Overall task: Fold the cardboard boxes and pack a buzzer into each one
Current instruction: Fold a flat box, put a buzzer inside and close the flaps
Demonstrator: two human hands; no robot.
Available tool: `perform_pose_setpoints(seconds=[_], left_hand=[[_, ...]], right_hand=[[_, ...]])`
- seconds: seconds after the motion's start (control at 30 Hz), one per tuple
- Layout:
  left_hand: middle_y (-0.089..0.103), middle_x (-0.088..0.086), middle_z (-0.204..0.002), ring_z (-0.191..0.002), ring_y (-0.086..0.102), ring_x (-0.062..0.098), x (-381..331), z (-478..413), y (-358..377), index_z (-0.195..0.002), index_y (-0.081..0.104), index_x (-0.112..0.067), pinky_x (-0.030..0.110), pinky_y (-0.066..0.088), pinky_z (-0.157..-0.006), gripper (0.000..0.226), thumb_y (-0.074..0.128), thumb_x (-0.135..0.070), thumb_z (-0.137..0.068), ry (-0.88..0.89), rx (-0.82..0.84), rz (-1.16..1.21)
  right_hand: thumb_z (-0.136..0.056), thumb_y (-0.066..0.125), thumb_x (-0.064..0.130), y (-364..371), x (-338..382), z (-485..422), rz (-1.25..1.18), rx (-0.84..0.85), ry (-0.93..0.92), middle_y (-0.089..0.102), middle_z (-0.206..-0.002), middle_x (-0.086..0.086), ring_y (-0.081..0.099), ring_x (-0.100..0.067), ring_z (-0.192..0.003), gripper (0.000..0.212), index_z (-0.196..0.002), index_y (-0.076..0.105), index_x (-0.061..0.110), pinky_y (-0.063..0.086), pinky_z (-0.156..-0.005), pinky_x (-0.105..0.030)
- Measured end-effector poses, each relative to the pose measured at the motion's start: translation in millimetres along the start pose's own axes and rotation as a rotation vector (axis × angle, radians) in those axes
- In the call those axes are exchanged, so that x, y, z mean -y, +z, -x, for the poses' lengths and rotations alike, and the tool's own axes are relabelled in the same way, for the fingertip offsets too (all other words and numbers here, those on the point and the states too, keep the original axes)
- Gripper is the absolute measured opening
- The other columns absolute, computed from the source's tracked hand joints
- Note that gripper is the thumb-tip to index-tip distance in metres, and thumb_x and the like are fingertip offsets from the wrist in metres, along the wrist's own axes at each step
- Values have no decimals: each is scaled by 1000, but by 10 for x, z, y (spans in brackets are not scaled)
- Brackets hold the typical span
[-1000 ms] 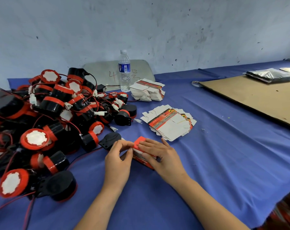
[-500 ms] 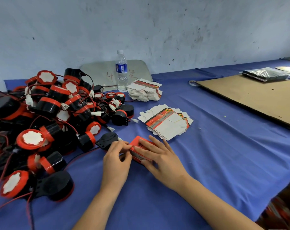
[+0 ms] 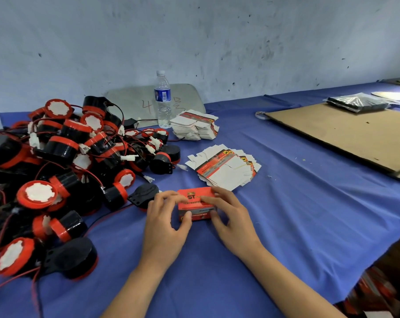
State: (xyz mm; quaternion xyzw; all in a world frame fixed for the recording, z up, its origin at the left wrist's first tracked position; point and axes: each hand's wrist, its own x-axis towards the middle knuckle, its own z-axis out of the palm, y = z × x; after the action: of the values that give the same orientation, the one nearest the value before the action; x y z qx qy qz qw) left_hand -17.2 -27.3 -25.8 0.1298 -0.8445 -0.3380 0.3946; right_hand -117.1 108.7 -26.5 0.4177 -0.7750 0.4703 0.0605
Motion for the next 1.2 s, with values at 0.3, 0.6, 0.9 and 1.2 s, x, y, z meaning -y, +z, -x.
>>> perform_pose_setpoints(seconds=[0.3,0.6,0.9,1.2], left_hand=[[28,-19,-145,-138,30,6,144,-87,79,-127,58,-28,16,27,-110,49,70,-5,-85,-66,297,-3],[57,-14,-100,-96,57,1,-27,-46,-28,-95,58,-39,8,41,-77,17,61,-48,-81,-31,69,161],[46,-22,-111,-103,50,1,-123,15,-42,-105,44,-41,9,42,-82,58,75,-59,-59,105,241,130],[56,-9,-86,-81,55,9,-139,-48,-71,-91,53,-23,14,43,-64,58,74,-62,-55,81,165,139]], right_hand=[[-90,62,15,62,-6,-57,194,136,-66,42,-148,6,27,-8,-143,39,-128,55,11,29,-106,-14],[-72,82,28,45,117,-10,416,104,-344,61,-121,-1,51,-22,-122,59,-124,60,12,42,-106,-40],[-73,71,8,24,115,37,256,109,-221,62,-112,-6,55,-22,-99,47,-119,59,4,37,-83,-15],[-83,62,40,37,193,58,182,107,-227,64,-95,-9,58,-21,-81,46,-107,63,1,40,-70,-21]])
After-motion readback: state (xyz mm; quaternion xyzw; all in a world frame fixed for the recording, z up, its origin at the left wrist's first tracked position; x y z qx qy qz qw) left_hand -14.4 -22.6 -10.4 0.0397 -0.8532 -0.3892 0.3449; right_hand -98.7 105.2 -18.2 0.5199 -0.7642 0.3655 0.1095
